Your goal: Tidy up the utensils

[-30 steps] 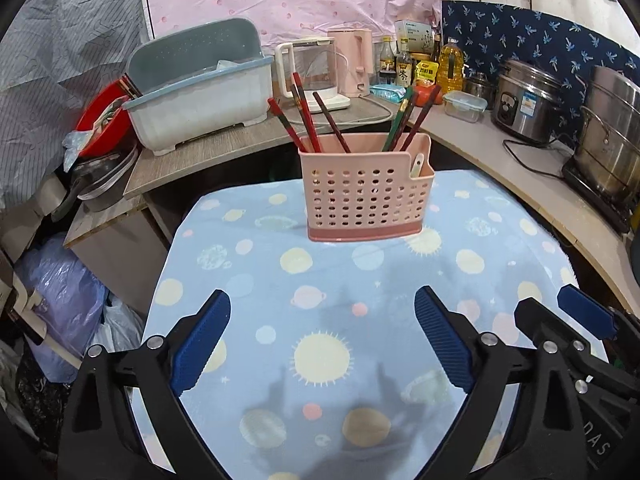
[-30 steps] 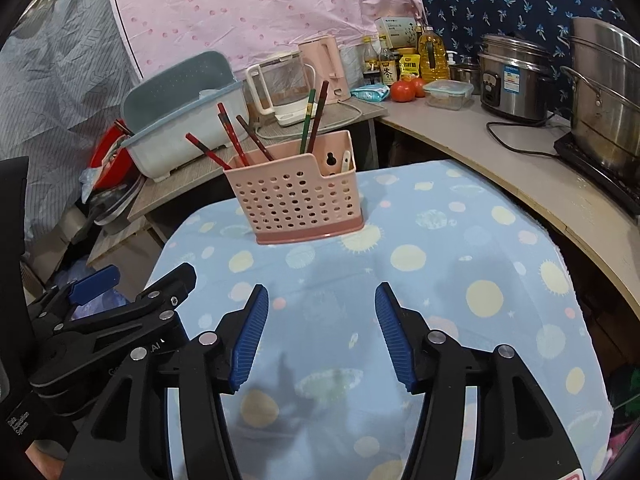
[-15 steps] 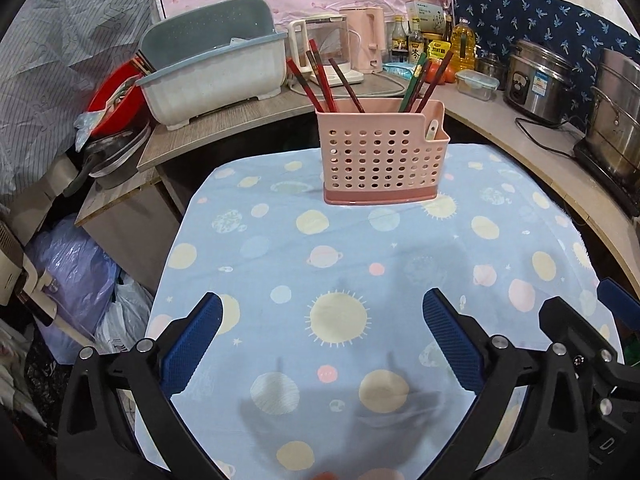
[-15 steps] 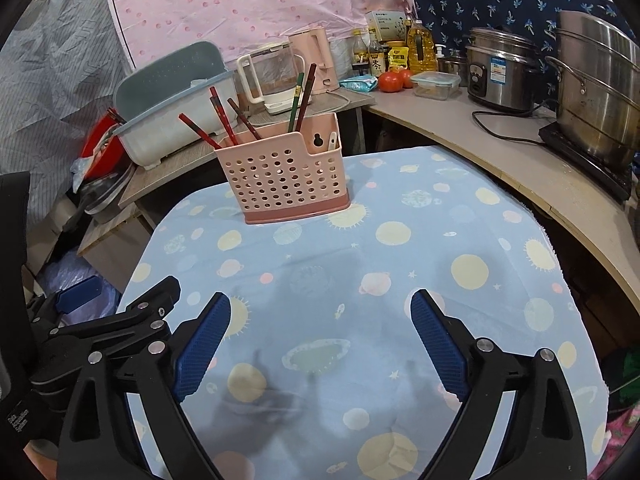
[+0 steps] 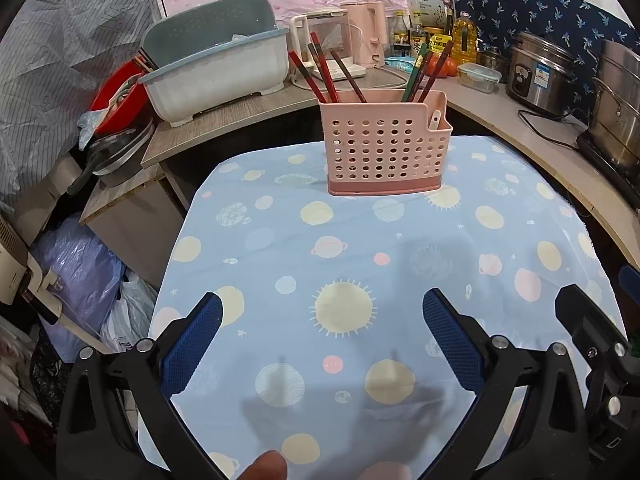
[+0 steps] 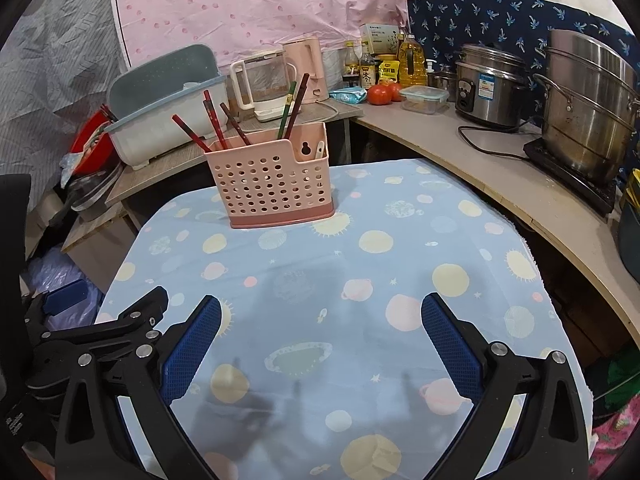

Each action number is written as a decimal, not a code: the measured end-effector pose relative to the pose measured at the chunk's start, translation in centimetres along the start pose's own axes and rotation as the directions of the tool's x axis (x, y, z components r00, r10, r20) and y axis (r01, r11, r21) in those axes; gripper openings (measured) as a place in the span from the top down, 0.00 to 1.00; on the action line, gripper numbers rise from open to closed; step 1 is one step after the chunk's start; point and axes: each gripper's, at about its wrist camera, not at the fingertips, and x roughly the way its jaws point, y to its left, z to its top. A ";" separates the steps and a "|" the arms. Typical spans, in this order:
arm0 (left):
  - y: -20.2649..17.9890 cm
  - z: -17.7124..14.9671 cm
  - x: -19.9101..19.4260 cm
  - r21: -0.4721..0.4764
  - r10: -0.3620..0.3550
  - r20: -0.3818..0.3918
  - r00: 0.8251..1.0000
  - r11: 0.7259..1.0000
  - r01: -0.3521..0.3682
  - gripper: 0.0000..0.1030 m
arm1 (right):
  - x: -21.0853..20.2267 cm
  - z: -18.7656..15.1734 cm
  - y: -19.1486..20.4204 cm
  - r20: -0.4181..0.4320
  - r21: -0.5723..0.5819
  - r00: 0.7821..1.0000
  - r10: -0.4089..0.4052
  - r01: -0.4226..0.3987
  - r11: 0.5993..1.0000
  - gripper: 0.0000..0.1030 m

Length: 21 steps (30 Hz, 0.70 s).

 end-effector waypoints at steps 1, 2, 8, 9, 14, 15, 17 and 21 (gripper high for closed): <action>0.0 0.0 0.0 0.001 0.000 -0.001 1.000 1.000 0.000 0.07 | 0.0 -0.1 0.0 -0.001 0.001 1.000 0.002 -0.002 1.000 0.06; 0.0 -0.1 0.0 0.001 0.001 0.000 1.000 1.000 -0.001 0.07 | 0.0 -0.1 0.0 -0.002 0.003 1.000 0.005 -0.005 1.000 0.06; 0.2 -0.1 -0.1 -0.005 0.005 0.002 1.000 1.000 -0.005 0.07 | 0.0 -0.3 0.1 0.002 -0.004 1.000 -0.001 0.001 1.000 0.06; 0.2 -0.1 -0.1 -0.006 0.007 0.001 1.000 1.000 -0.007 0.07 | 0.1 -0.3 0.1 0.002 -0.004 1.000 -0.001 0.001 1.000 0.06; 0.3 0.0 0.0 -0.012 0.018 -0.001 1.000 1.000 -0.018 0.07 | 0.1 -0.3 0.2 0.001 -0.005 1.000 -0.001 0.001 1.000 0.06; 0.3 0.0 0.1 -0.014 0.021 -0.002 1.000 1.000 -0.021 0.07 | 0.1 -0.4 0.2 0.002 -0.004 1.000 -0.001 0.001 1.000 0.06; 0.4 0.0 0.2 -0.018 0.022 -0.006 1.000 1.000 -0.022 0.07 | 0.1 -0.4 0.2 0.001 -0.003 1.000 -0.001 0.001 1.000 0.06; 0.3 0.0 0.1 -0.018 0.028 -0.001 1.000 0.999 -0.029 0.07 | 0.3 -0.5 0.2 -0.003 0.001 1.000 0.000 0.000 1.000 0.06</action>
